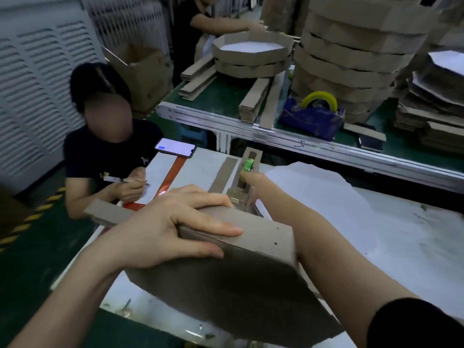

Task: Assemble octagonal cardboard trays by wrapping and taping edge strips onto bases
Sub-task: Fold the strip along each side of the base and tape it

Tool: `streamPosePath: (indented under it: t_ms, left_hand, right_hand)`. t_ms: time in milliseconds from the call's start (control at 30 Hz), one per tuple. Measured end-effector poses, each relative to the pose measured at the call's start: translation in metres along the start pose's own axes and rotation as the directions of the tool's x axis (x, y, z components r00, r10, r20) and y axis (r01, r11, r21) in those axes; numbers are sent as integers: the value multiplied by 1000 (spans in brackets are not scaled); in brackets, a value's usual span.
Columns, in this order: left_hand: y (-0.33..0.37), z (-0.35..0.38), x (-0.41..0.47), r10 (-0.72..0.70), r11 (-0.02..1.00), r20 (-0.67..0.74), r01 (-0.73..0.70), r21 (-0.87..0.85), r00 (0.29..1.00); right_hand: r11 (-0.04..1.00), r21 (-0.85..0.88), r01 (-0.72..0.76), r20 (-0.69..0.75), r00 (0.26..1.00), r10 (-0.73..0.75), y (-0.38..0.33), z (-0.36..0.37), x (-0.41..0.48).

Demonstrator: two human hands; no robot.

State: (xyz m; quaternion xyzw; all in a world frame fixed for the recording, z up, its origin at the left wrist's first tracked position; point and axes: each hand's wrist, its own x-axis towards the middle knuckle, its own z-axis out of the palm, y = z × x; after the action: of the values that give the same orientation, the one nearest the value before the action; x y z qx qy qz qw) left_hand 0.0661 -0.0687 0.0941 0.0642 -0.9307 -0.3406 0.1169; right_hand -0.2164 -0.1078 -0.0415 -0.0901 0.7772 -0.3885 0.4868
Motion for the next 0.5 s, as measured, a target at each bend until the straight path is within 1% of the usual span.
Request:
streamPosePath:
  t_ms: [67, 133, 167, 267, 300, 367, 433, 500]
  left_hand:
    - [3, 0, 2, -30, 999, 4, 30, -14, 1000]
    - [5, -1, 3, -61, 998, 15, 61, -26, 998]
    - [6, -2, 3, -80, 996, 17, 80, -35, 997]
    - [9, -3, 3, -117, 991, 16, 118, -59, 993]
    - [9, -3, 2, -117, 991, 11, 117, -58, 993]
    - [10, -3, 2, -118, 991, 4, 118, -56, 993]
    - [9, -3, 1, -117, 992, -4, 116, -58, 993]
    - [7, -3, 0, -115, 992, -16, 114, -51, 993]
  right_hand:
    - [999, 32, -31, -13, 999, 31, -2, 2, 15]
    - [1000, 19, 15, -31, 999, -15, 0, 4, 26]
    - [999, -14, 49, -53, 997, -50, 1, 6, 30]
    - [971, -203, 130, -117, 981, -156, 4, 16, 31]
    - [961, -217, 170, -136, 970, -202, 5, 19, 35]
    - [956, -189, 223, -179, 950, -257, 6, 24, 37]
    - [957, -143, 251, -235, 931, -280, 8, 23, 40]
    - [973, -64, 220, -261, 938, -229, 13, 19, 40]
